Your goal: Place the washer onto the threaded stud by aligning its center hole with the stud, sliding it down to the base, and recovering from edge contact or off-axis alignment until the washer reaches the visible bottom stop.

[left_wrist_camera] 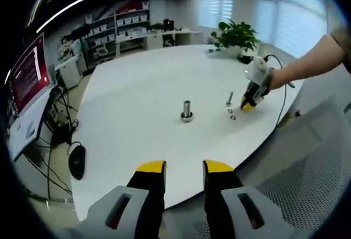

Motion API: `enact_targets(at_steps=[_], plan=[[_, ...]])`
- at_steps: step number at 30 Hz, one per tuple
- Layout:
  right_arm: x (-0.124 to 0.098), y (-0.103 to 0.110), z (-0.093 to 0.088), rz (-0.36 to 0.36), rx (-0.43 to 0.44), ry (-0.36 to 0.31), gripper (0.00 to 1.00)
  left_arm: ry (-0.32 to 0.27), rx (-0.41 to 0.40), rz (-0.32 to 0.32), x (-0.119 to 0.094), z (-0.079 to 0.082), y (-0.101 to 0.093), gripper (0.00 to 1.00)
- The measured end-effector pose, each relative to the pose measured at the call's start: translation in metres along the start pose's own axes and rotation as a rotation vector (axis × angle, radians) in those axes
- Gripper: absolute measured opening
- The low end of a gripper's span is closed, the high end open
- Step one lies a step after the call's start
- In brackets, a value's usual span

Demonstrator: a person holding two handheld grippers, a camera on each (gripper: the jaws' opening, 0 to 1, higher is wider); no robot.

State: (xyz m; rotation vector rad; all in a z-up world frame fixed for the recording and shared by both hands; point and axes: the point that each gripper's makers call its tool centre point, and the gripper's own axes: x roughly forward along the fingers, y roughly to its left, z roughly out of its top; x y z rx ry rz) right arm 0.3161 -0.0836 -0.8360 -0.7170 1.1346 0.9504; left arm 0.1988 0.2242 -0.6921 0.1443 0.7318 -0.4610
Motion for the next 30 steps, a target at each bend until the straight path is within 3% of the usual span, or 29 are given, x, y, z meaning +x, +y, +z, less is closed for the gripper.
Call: enact_targets(at_steps=[7,18,30], plan=[[-0.010,-0.013,0.008,-0.008,0.028,-0.036,0.13,0.013,0.000,-0.009,0.001,-0.002,-0.001,0.26],[-0.033,-0.025,0.035,-0.010,0.097,-0.172,0.14,0.037,0.013,-0.007,0.003,-0.006,-0.001,0.26],[-0.044,-0.032,0.062,-0.038,-0.033,-0.224,0.14,0.066,0.015,0.001,0.003,-0.012,-0.002,0.26]])
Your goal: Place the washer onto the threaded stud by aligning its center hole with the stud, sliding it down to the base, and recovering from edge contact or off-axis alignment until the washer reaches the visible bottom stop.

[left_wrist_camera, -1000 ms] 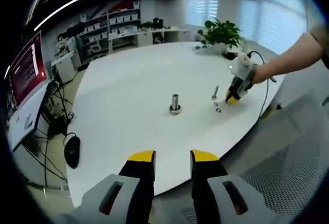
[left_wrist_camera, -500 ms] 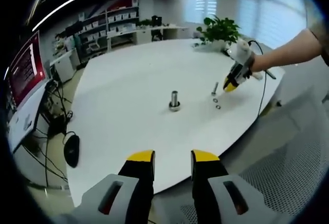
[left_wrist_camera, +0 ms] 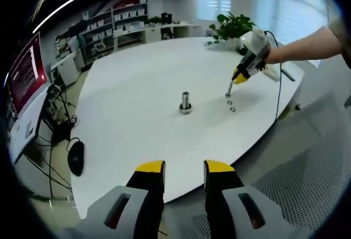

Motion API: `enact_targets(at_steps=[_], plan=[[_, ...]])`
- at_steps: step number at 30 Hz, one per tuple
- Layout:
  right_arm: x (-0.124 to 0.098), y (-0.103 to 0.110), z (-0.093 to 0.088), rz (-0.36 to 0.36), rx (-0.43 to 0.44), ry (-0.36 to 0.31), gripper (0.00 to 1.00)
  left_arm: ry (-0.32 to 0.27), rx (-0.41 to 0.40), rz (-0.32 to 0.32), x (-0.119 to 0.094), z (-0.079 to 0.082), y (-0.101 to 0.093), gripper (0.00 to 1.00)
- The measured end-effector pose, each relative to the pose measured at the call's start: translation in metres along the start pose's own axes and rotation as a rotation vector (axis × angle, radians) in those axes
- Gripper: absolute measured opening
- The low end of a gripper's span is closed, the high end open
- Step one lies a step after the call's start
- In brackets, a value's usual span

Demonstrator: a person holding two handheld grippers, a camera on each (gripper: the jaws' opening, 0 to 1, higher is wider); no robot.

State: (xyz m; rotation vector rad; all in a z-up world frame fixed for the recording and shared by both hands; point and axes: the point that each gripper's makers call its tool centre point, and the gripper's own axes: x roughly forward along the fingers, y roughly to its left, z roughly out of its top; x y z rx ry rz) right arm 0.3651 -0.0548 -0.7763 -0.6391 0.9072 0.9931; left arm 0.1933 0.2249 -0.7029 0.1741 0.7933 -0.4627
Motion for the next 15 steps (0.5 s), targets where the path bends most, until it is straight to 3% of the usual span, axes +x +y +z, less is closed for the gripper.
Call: enact_targets(at_steps=[15], plan=[[0.0097,0.0046,0.0005,0.030,-0.053,0.036,0.14,0.028,0.009,0.010,0.0009,-0.0042,0.0001,0.26]])
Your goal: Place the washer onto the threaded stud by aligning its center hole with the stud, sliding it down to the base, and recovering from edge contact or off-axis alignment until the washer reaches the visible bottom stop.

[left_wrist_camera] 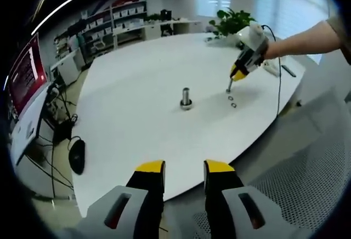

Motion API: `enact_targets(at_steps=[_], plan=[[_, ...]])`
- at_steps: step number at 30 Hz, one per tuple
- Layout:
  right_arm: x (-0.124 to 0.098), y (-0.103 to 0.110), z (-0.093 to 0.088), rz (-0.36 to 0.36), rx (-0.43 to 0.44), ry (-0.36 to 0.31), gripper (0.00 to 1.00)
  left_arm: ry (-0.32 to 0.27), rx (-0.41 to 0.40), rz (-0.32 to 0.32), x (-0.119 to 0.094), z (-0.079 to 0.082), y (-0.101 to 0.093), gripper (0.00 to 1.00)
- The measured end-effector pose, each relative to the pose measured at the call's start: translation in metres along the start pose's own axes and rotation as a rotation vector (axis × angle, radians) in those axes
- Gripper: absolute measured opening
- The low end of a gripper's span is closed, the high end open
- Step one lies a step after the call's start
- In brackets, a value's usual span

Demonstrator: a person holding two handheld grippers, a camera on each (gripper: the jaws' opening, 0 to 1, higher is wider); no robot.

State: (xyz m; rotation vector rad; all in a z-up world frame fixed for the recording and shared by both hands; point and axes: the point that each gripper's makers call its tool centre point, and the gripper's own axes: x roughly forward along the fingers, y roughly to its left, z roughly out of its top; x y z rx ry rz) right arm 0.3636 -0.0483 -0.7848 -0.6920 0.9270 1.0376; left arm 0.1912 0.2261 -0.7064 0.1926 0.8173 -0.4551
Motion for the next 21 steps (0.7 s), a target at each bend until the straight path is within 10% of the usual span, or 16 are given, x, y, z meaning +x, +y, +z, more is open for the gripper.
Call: enact_targets(at_steps=[21], plan=[[0.040,-0.005,-0.024,0.031,0.049,0.109,0.14,0.020,0.006,-0.008,0.002,-0.004,-0.001,0.26]])
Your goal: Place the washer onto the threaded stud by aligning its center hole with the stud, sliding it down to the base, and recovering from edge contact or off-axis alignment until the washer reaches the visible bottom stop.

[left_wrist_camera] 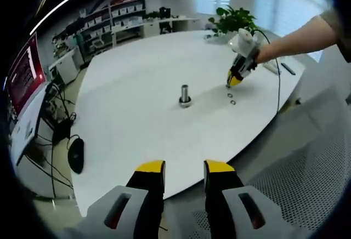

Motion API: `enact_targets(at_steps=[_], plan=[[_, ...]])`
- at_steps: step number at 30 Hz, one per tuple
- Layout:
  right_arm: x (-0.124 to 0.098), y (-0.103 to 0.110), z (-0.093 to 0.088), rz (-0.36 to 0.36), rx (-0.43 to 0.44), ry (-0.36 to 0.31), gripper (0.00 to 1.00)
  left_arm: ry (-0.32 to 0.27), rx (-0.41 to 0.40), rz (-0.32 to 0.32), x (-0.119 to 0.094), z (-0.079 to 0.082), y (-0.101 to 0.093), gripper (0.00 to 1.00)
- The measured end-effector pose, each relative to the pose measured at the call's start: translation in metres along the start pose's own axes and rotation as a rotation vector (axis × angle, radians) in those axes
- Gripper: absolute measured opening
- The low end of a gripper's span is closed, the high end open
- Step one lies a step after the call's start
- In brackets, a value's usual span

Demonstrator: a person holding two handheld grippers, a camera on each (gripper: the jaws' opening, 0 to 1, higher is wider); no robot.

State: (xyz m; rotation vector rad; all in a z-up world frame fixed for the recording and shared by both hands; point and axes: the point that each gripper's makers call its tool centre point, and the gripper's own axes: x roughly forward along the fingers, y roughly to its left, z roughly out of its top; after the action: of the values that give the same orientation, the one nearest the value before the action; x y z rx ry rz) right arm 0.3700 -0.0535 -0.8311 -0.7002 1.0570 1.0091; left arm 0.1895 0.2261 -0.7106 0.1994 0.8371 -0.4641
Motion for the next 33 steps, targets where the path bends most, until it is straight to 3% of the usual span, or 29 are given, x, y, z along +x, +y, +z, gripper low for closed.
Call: enact_targets(at_steps=[13,20,33], plan=[[0.002,0.000,0.001,-0.022,0.006,-0.004,0.15,-0.015,-0.001,0.000,-0.001,0.003,0.000,0.26],[-0.004,-0.001,0.002,-0.045,0.037,-0.028,0.21,-0.024,-0.003,-0.010,-0.001,0.004,-0.001,0.26],[-0.011,0.017,-0.029,-0.047,0.073,0.026,0.22,-0.052,-0.019,-0.007,-0.003,0.008,0.000,0.26]])
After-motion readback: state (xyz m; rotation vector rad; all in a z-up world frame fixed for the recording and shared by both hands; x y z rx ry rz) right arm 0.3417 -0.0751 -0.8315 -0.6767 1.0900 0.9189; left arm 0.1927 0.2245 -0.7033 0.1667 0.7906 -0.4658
